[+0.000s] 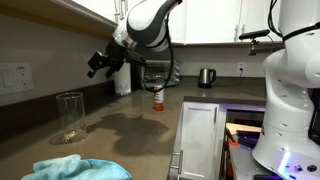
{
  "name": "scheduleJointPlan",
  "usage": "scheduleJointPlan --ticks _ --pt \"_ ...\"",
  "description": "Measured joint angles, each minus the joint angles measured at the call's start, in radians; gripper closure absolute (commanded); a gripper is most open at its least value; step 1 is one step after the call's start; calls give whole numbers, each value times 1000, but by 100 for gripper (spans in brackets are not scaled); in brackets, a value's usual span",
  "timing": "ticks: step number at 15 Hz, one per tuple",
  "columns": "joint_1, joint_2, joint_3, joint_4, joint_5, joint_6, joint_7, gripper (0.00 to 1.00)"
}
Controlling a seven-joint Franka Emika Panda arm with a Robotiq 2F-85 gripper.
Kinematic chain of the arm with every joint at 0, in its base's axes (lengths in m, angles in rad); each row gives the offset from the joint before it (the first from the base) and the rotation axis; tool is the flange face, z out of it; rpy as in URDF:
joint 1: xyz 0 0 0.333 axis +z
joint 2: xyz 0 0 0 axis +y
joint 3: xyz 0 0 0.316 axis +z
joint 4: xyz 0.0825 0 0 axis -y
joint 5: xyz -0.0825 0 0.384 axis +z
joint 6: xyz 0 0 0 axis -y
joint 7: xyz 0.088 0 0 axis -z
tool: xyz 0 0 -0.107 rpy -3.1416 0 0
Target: Slide the glass forward
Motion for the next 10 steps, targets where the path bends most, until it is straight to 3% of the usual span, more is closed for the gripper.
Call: scheduleJointPlan --ticks 10 --pt "5 0 63 8 9 -68 0 0"
